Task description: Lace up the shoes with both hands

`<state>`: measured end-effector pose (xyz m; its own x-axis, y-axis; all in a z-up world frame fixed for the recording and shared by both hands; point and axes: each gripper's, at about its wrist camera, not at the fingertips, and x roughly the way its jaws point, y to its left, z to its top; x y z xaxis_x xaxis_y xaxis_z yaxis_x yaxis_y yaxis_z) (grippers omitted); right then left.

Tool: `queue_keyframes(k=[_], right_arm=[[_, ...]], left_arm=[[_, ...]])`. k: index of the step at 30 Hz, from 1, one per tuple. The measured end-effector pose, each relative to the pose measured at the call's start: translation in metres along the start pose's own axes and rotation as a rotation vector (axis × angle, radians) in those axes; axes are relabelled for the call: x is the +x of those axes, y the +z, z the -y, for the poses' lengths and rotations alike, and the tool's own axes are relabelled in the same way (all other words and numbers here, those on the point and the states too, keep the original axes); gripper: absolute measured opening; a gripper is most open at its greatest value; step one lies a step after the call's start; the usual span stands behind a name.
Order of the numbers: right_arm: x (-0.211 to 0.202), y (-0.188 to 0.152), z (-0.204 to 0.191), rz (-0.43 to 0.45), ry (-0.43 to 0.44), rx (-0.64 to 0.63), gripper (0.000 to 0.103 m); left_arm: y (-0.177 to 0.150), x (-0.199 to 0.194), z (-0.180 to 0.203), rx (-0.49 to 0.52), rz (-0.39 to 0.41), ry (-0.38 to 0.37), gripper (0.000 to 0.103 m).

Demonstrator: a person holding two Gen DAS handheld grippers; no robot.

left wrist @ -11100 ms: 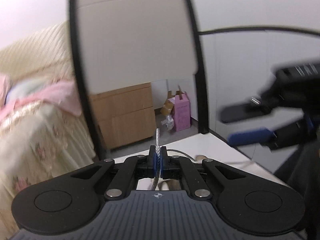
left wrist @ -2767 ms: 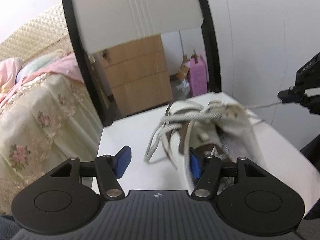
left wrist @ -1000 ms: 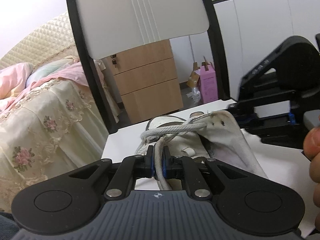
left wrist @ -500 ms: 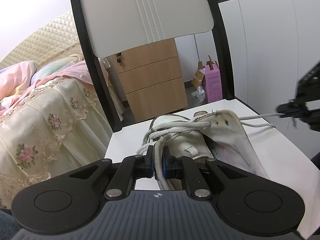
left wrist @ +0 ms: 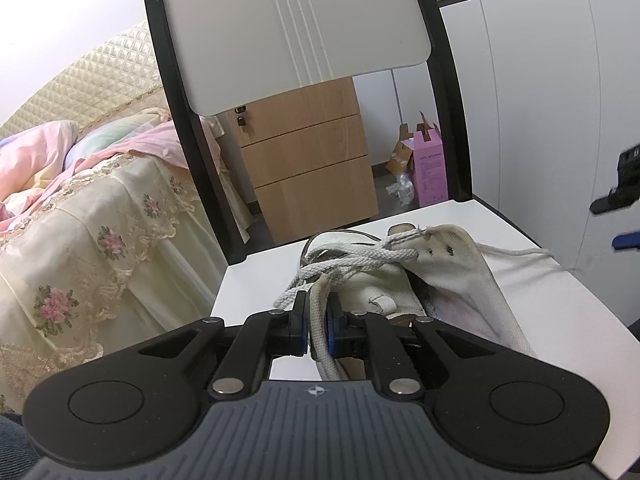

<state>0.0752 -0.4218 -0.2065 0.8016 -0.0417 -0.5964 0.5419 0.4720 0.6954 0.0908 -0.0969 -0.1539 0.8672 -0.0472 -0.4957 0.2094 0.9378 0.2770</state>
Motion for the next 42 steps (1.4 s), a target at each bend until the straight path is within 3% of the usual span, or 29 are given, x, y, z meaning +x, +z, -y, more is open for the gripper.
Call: queue_keyframes(k=[3, 5, 9, 12, 14, 17, 20, 21, 26, 34, 40, 41, 42], right_arm=[[-0.007, -0.002, -0.01, 0.025, 0.043, -0.027, 0.047], [-0.006, -0.007, -0.016, -0.007, 0.106, -0.011, 0.05], [0.019, -0.039, -0.027, -0.286, 0.312, 0.115, 0.05], [0.037, -0.069, -0.041, -0.449, 0.38, 0.152, 0.05], [0.044, -0.078, -0.047, -0.483, 0.367, 0.156, 0.049], [0.051, -0.082, -0.043, -0.478, 0.331, 0.209, 0.046], [0.053, -0.083, -0.043, -0.453, 0.325, 0.209, 0.009], [0.051, -0.082, -0.043, -0.427, 0.317, 0.189, 0.003], [0.038, -0.066, -0.043, -0.321, 0.302, 0.121, 0.003], [0.029, -0.043, -0.03, -0.218, 0.207, 0.024, 0.003], [0.039, -0.046, -0.046, -0.28, 0.161, -0.17, 0.009], [0.038, -0.044, -0.048, -0.279, 0.171, -0.179, 0.011], [0.036, -0.043, -0.05, -0.277, 0.176, -0.186, 0.023]], left_arm=[[0.0, 0.001, 0.0, -0.001, -0.002, -0.003, 0.012], [0.001, 0.002, 0.0, 0.0, -0.005, -0.004, 0.012], [0.001, 0.003, 0.0, -0.003, -0.007, -0.012, 0.012], [0.0, 0.002, 0.0, -0.002, -0.003, -0.015, 0.012], [-0.001, 0.001, -0.001, 0.001, -0.002, -0.016, 0.012], [-0.002, 0.0, -0.001, 0.003, -0.001, -0.015, 0.013], [-0.002, -0.002, -0.002, 0.004, -0.002, -0.015, 0.013], [0.001, 0.001, -0.001, 0.002, -0.003, -0.013, 0.013], [0.003, 0.003, -0.001, -0.002, -0.007, -0.01, 0.013], [0.004, 0.004, -0.003, -0.006, -0.011, -0.01, 0.013], [0.004, 0.004, -0.003, -0.019, -0.015, -0.015, 0.013], [0.004, 0.004, -0.003, -0.024, -0.017, -0.018, 0.013], [0.005, 0.005, -0.004, -0.028, -0.019, -0.021, 0.013]])
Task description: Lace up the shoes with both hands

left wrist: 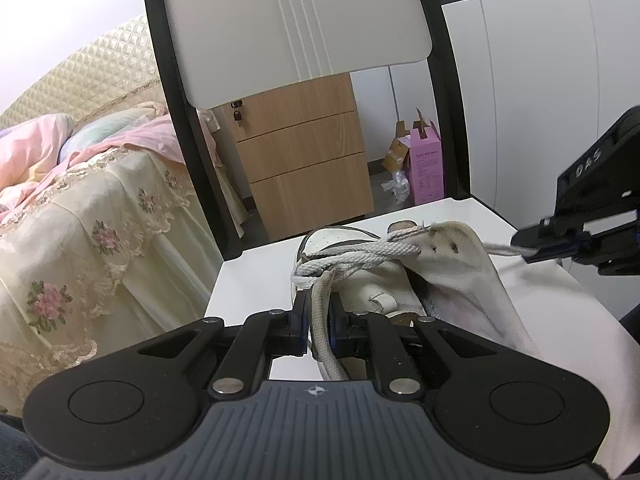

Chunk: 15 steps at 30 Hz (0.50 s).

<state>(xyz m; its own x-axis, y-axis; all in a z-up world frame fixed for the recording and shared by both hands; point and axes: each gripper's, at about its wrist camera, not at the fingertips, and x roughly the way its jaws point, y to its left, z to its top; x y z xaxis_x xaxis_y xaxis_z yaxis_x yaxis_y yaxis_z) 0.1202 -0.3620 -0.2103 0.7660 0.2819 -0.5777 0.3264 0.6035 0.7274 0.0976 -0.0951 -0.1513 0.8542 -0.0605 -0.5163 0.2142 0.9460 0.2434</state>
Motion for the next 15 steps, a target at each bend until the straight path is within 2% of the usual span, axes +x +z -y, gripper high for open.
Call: queue_keyframes(k=[2, 6, 8, 11, 13, 15], right_arm=[[-0.009, 0.003, -0.005, 0.02, 0.001, -0.034, 0.039], [-0.027, 0.0, -0.028, 0.068, -0.02, -0.158, 0.04], [-0.029, -0.002, -0.045, 0.061, 0.002, -0.244, 0.04], [-0.021, -0.003, -0.08, 0.006, 0.043, -0.394, 0.04], [-0.008, -0.003, -0.107, -0.061, 0.062, -0.496, 0.04], [0.008, -0.003, -0.131, -0.135, 0.058, -0.591, 0.04]], left_arm=[[0.001, 0.0, 0.0, -0.011, -0.003, -0.013, 0.013], [0.003, 0.0, -0.005, -0.048, -0.013, -0.049, 0.014], [0.004, 0.001, -0.007, -0.064, -0.021, -0.06, 0.017], [0.005, -0.001, -0.012, -0.085, -0.023, -0.073, 0.025], [0.005, -0.003, -0.013, -0.083, -0.014, -0.076, 0.032], [0.006, -0.004, -0.013, -0.064, -0.002, -0.062, 0.035]])
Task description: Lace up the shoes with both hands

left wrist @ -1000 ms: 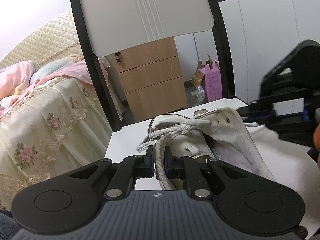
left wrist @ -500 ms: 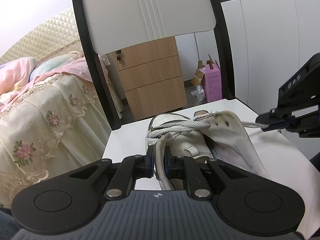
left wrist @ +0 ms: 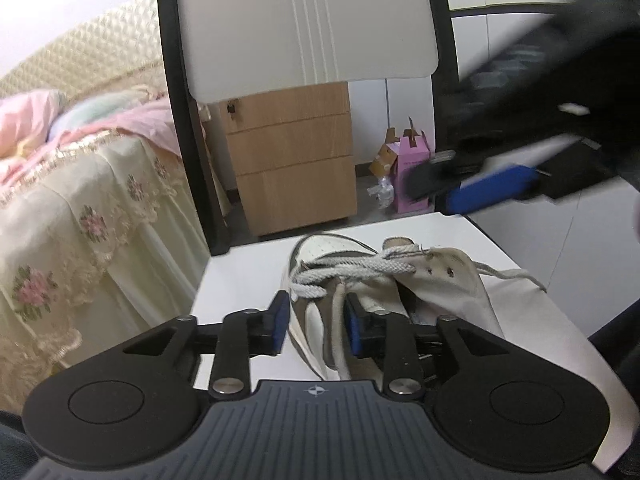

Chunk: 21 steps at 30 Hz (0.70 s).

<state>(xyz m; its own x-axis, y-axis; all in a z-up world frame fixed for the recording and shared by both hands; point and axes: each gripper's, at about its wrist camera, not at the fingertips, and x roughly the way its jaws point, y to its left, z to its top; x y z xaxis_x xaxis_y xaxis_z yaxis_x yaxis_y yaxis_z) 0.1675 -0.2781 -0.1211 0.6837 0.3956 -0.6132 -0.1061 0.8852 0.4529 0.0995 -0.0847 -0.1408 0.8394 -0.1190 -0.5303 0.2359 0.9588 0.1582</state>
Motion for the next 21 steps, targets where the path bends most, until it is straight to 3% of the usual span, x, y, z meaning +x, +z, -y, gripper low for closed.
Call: queue_keyframes(k=[3, 11, 14, 16, 21], right_arm=[[0.028, 0.021, -0.023, -0.115, -0.003, -0.118, 0.039], [0.071, 0.05, -0.047, -0.333, -0.006, -0.246, 0.038], [0.079, 0.047, -0.063, -0.389, -0.053, -0.353, 0.034], [0.085, 0.043, -0.068, -0.42, -0.1, -0.407, 0.02], [0.087, 0.04, -0.077, -0.438, -0.125, -0.48, 0.016]], left_arm=[[0.001, 0.0, -0.001, 0.006, 0.003, 0.002, 0.035], [0.002, 0.002, -0.006, 0.01, -0.003, -0.009, 0.035], [0.002, 0.002, -0.006, 0.015, -0.004, -0.017, 0.031], [0.001, 0.003, -0.005, 0.019, -0.003, -0.018, 0.03], [0.001, 0.002, -0.006, 0.016, -0.004, -0.022, 0.03]])
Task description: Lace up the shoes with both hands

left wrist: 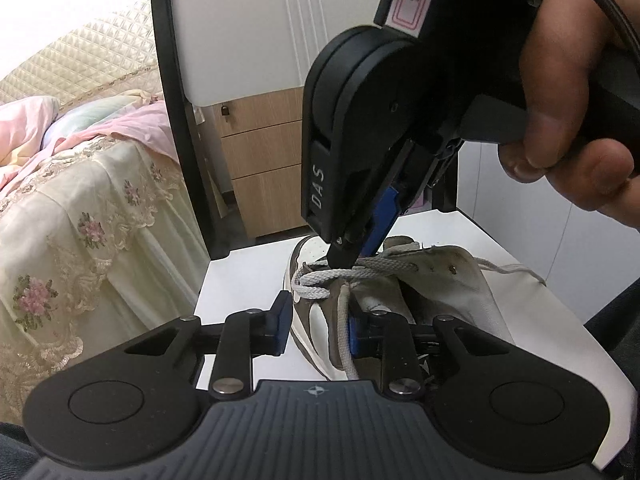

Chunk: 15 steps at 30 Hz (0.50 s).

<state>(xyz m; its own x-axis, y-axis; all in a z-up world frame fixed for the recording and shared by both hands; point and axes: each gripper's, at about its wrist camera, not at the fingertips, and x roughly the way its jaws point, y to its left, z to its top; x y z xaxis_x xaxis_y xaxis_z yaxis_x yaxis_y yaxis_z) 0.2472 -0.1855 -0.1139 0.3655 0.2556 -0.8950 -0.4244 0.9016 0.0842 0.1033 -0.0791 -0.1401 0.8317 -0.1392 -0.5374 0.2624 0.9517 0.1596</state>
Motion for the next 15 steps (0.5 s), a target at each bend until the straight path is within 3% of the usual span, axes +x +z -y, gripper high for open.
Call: queue_keyframes(k=[1, 2, 6, 15], right_arm=[[0.0, 0.0, -0.001, -0.002, -0.005, -0.008, 0.013], [0.0, -0.001, -0.004, 0.003, -0.001, -0.019, 0.003], [-0.008, -0.009, -0.015, 0.063, -0.032, -0.076, 0.003], [-0.041, -0.032, -0.01, 0.213, 0.05, -0.069, 0.003]], left_arm=[[0.0, 0.0, 0.0, 0.002, 0.001, 0.0, 0.03], [0.0, 0.0, 0.0, 0.005, 0.002, 0.001, 0.03], [-0.001, 0.0, 0.001, 0.007, 0.004, 0.0, 0.03], [-0.004, 0.005, 0.002, 0.017, -0.017, 0.002, 0.03]])
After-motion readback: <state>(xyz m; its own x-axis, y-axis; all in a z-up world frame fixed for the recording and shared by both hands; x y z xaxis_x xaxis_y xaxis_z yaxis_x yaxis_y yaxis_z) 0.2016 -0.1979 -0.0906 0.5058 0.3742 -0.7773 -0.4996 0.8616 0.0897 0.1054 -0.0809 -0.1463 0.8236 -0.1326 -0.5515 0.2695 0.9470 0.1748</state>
